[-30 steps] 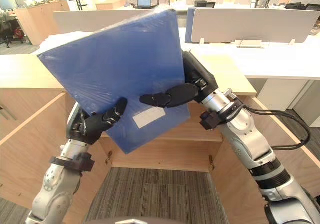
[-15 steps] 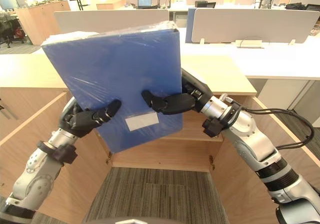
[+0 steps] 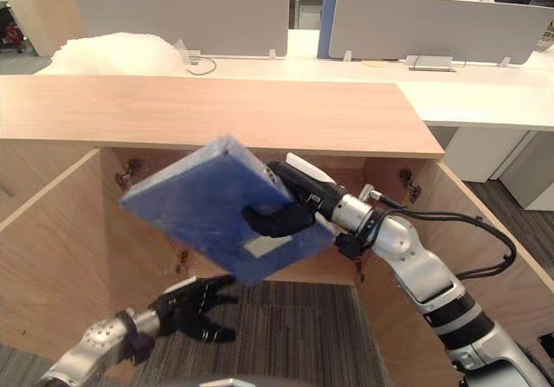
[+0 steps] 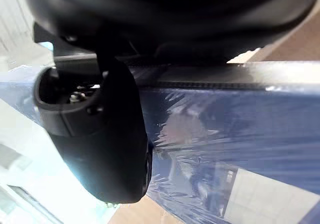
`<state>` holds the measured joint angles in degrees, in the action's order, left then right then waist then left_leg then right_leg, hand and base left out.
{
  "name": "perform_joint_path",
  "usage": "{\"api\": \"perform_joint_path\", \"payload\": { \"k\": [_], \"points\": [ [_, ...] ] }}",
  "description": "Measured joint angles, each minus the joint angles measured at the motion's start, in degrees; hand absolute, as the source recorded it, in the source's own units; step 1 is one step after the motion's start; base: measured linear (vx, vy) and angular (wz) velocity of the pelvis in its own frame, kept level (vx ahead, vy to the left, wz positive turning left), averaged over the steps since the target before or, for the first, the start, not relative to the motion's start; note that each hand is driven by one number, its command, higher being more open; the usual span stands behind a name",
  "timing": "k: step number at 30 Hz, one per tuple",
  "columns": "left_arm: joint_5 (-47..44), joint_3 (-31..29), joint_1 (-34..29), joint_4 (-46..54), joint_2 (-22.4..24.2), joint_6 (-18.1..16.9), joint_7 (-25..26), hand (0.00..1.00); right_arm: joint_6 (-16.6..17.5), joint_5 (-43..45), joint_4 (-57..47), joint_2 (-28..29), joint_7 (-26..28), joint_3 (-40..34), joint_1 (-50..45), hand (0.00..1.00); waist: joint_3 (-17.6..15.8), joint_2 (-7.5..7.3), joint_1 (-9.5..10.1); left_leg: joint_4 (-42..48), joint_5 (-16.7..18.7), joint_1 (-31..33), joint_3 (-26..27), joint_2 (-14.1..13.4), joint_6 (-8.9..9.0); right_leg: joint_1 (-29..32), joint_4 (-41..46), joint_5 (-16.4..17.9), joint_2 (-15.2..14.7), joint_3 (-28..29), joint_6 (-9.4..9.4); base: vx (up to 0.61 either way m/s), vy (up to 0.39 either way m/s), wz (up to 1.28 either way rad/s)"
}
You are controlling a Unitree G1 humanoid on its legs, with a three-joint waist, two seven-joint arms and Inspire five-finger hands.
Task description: Walk over to the cabinet, pick up the folder, carry it to the office cabinet, place the folder inside the office cabinet, then close the office cabinet door
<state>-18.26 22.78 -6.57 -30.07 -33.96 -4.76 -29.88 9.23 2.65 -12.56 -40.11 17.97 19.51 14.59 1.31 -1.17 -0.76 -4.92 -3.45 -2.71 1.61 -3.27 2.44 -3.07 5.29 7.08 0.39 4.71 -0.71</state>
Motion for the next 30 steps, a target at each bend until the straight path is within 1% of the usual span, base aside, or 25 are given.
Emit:
{"api": "perform_joint_path", "payload": {
  "k": [2,4,5,6,7,8,9,10,11,12,13,14,15,17,18,19,20,21,23,24,25,26,27,29,30],
  "points": [
    [5.39,-0.04,-0.01,-5.6,1.78,-0.09,1.48,1.0,1.75,-8.39,0.56,0.24,-2.42,0.51,-0.93,0.0,-0.24,-0.19,0.01,0.0,0.0,0.08,0.07,0.0,0.0,0.1,-0.01,0.0,-0.01,0.05,0.04,-0.02,0.007,-0.01],
    [11.02,-0.22,-0.01,-10.75,3.53,-0.27,3.36,1.0,4.06,-17.65,4.21,0.19,-5.05,2.24,-1.3,0.0,-0.48,-0.53,0.04,0.01,0.0,0.06,0.27,0.03,0.0,0.25,-0.01,-0.03,-0.03,0.2,0.07,-0.04,0.017,-0.04],
    [12.23,-0.52,0.04,-12.21,4.09,-0.3,3.74,1.0,4.73,-19.07,6.22,0.21,-5.62,2.97,-1.31,0.0,-0.57,-0.65,0.04,0.01,0.0,0.02,0.26,0.06,0.0,0.23,-0.01,-0.05,-0.06,0.16,0.09,-0.04,0.018,-0.02],
    [14.8,-1.41,0.05,-14.83,5.28,-0.38,4.75,1.0,5.23,-21.61,10.75,0.22,-6.55,4.76,-1.31,0.0,-0.68,-0.82,0.07,0.01,0.0,0.01,0.26,0.13,0.0,0.21,0.0,-0.07,-0.12,0.14,0.06,-0.04,0.021,0.0],
    [17.19,-2.46,0.12,-17.37,6.65,-0.47,5.99,1.0,4.99,-24.96,15.61,0.24,-6.85,6.46,-1.31,0.0,-0.75,-0.82,0.23,0.01,0.0,0.02,0.26,0.23,-0.01,0.22,0.01,-0.11,-0.22,0.14,0.0,-0.04,0.023,0.0],
    [18.21,-3.65,0.12,-18.69,7.51,-0.51,6.56,1.0,4.79,-25.85,18.28,0.28,-6.85,7.14,-1.35,0.0,-0.81,-0.77,0.34,0.01,-0.01,0.03,0.26,0.3,-0.01,0.22,0.0,-0.12,-0.27,0.14,-0.02,-0.04,0.028,0.0],
    [19.62,-7.23,0.14,-21.52,9.68,-0.73,7.91,1.0,4.4,-27.18,24.18,0.92,-6.83,7.71,-1.41,0.0,-1.17,-0.53,0.53,0.01,-0.03,0.03,0.25,0.44,-0.04,0.22,0.0,-0.16,-0.4,0.13,-0.1,-0.04,0.03,0.01],
    [21.27,-12.32,0.26,-24.5,12.29,-0.76,10.34,1.0,2.92,-27.28,30.52,2.61,-6.9,7.28,-1.39,0.0,-1.73,-0.2,0.57,0.01,-0.11,0.09,0.23,0.57,-0.16,0.23,0.0,-0.2,-0.5,0.11,-0.16,-0.05,0.036,0.01],
    [22.53,-14.98,0.37,-25.82,13.66,-0.65,12.32,1.0,2.03,-27.23,33.65,3.76,-6.94,6.53,-1.4,0.0,-2.08,0.03,0.57,0.0,-0.15,0.12,0.21,0.62,-0.22,0.22,0.0,-0.22,-0.56,0.09,-0.19,-0.04,0.028,0.01],
    [24.92,-19.86,0.44,-27.67,15.98,-0.17,16.45,1.0,-0.12,-26.75,39.64,6.29,-7.2,4.44,-1.4,0.0,-2.55,0.56,0.53,0.01,-0.25,0.38,0.15,0.72,-0.34,0.32,-0.01,-0.25,-0.59,0.05,-0.24,-0.05,0.025,0.05],
    [27.08,-22.63,0.43,-28.64,17.48,0.38,20.33,1.0,-2.22,-24.32,45.33,8.6,-7.56,1.43,-1.41,0.0,-3.16,1.21,0.5,0.01,-0.34,0.54,-0.1,0.8,-0.36,0.37,-0.02,-0.27,-0.58,-0.15,-0.27,-0.03,0.015,0.07],
    [28.17,-23.99,0.31,-29.02,18.03,0.58,22.24,1.0,-3.5,-22.12,48.9,9.94,-8.04,-1.02,-1.4,0.0,-3.64,1.7,0.45,0.0,-0.39,0.63,-0.25,0.83,-0.38,0.38,-0.02,-0.28,-0.55,-0.29,-0.29,-0.04,0.011,0.09],
    [29.28,-24.71,0.1,-29.27,18.28,0.72,23.82,1.0,-4.92,-18.09,52.18,11.0,-8.93,-3.38,-1.4,0.0,-4.04,2.16,0.46,0.0,-0.42,0.74,-0.42,0.83,-0.37,0.42,-0.04,-0.29,-0.51,-0.47,-0.3,-0.02,0.002,0.08],
    [30.83,-27.39,-0.76,-29.66,18.99,1.33,26.24,1.0,-7.31,-7.45,58.42,14.1,-12.08,-10.01,-1.39,0.0,-4.53,2.9,0.46,0.0,-0.48,1.22,-0.73,0.74,-0.32,0.81,-0.05,-0.33,-0.47,-0.89,-0.28,-0.02,0.0,0.07],
    [31.27,-28.32,-1.02,-29.75,19.26,1.46,26.53,1.0,-7.82,-4.72,59.56,15.01,-13.09,-11.87,-1.38,0.0,-4.63,3.05,0.45,0.0,-0.49,1.36,-0.75,0.71,-0.32,0.93,-0.06,-0.35,-0.48,-0.93,-0.26,0.0,0.0,0.0],
    [31.39,-29.1,-1.3,-29.85,19.74,1.75,27.15,1.0,-8.23,0.54,61.52,16.41,-14.96,-15.1,-1.36,0.0,-4.91,3.35,0.45,0.0,-0.49,1.43,-0.8,0.69,-0.32,0.97,-0.12,-0.4,-0.49,-0.98,-0.22,0.0,0.0,0.0],
    [31.48,-29.41,-1.81,-29.84,20.25,1.77,27.41,1.0,-8.44,6.46,63.26,17.64,-16.43,-17.68,-1.18,0.0,-5.11,3.57,0.47,0.0,-0.49,1.57,-0.87,0.69,-0.32,1.06,-0.16,-0.44,-0.48,-1.03,-0.24,0.0,0.0,0.0],
    [31.7,-29.55,-2.16,-29.84,20.52,1.77,27.55,1.0,-8.47,10.69,64.09,18.24,-17.21,-18.56,-0.97,0.0,-5.15,3.63,0.49,-0.01,-0.49,1.72,-0.88,0.7,-0.32,1.19,-0.18,-0.48,-0.48,-1.03,-0.24,0.0,0.0,0.0],
    [31.96,-30.25,-2.48,-29.81,21.44,1.78,28.15,1.0,-8.46,27.61,66.42,20.53,-19.92,-21.54,1.03,0.0,-5.34,3.85,0.51,0.0,-0.77,3.03,-0.85,0.66,-0.38,2.47,-0.28,-1.01,-0.51,-1.0,-0.3,-0.02,0.009,-0.01],
    [31.95,-30.25,-2.32,-29.76,21.58,1.78,28.22,1.0,-8.44,32.05,66.57,20.83,-20.24,-21.98,1.57,0.0,-5.48,3.96,0.56,0.0,-0.89,3.45,-0.85,0.66,-0.43,2.89,-0.39,-1.26,-0.52,-0.97,-0.34,-0.04,0.024,-0.02],
    [31.91,-30.25,-1.97,-29.68,21.81,1.77,28.27,1.0,-8.37,39.89,66.87,21.48,-20.5,-22.91,3.13,0.0,-6.18,4.19,0.59,0.0,-1.1,3.85,-0.8,0.7,-0.54,3.19,-0.65,-1.72,-0.55,-0.95,-0.43,-0.05,0.03,-0.03],
    [31.85,-30.25,-1.91,-29.42,21.89,1.77,28.28,1.0,-7.91,45.53,66.88,21.89,-20.76,-23.46,4.3,0.0,-6.81,4.23,0.63,0.0,-1.19,3.9,-0.75,0.89,-0.66,3.23,-0.69,-1.83,-0.62,-0.9,-0.57,-0.05,0.03,-0.02],
    [31.83,-30.24,-1.96,-29.22,21.9,1.77,28.28,1.0,-7.78,48.19,66.87,21.9,-20.65,-23.47,4.79,0.0,-7.05,4.29,0.7,0.0,-1.23,3.94,-0.75,0.96,-0.72,3.26,-0.7,-1.91,-0.7,-0.9,-0.66,-0.05,0.04,0.0],
    [31.73,-30.27,-2.18,-27.95,21.89,1.7,28.32,1.0,-6.95,56.58,66.84,21.99,-19.91,-24.87,7.3,0.0,-7.83,4.6,1.05,0.2,-1.59,5.47,-0.76,1.44,-1.25,4.6,-0.86,-2.35,-1.34,-0.87,-1.12,-0.06,0.054,0.0],
    [31.51,-30.28,-2.18,-27.4,21.89,1.68,28.33,1.0,-6.32,58.35,66.85,21.95,-19.79,-25.15,8.27,0.0,-8.22,4.69,1.09,0.43,-1.68,6.22,-0.75,1.58,-1.39,5.24,-0.88,-2.53,-1.47,-0.85,-1.24,-0.07,0.06,-0.02]
  ]
}}
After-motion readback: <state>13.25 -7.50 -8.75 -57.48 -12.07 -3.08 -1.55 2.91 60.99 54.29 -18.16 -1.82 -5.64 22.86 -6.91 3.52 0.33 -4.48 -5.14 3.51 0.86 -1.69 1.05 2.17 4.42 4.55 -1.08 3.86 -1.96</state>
